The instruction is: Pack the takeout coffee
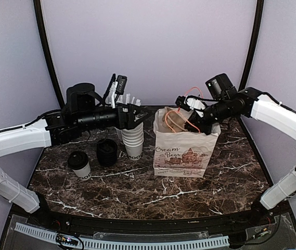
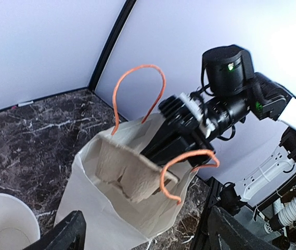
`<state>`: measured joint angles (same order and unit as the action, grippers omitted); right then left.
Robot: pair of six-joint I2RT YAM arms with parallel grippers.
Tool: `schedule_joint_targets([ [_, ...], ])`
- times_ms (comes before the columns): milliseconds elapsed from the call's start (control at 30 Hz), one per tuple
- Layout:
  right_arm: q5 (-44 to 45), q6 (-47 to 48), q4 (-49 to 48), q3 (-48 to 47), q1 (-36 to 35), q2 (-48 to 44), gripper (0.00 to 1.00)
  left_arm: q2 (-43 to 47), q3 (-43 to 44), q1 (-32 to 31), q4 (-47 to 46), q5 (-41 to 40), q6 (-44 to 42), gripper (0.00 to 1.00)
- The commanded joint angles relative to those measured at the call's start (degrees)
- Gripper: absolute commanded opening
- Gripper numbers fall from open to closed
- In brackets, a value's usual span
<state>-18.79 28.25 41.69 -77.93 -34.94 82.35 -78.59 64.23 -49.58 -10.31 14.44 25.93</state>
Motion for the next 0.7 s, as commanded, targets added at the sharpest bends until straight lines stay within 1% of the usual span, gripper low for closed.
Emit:
schedule_joint_targets([
  [0, 9.7, 1.3, 6.9, -3.2, -3.5, 3.8, 0.07, 4.6, -2.5, 1.0, -1.7, -2.5, -2.0, 0.84],
  [333, 21.4, 0.2, 16.9, -8.2, -7.2, 8.7, 0.09, 5.9, -4.2, 1.7, 0.0, -3.7, -2.0, 0.84],
  [433, 24.0, -0.1, 17.0, -8.7, -7.6, 8.7, 0.09, 5.7, -4.2, 1.7, 0.0, -3.8, -2.0, 0.84],
  [667, 23.8, -1.4, 16.9, -13.6, -7.6, 8.6, 0.12, 4.3, -3.7, 1.8, -0.3, -3.4, -1.6, 0.84],
])
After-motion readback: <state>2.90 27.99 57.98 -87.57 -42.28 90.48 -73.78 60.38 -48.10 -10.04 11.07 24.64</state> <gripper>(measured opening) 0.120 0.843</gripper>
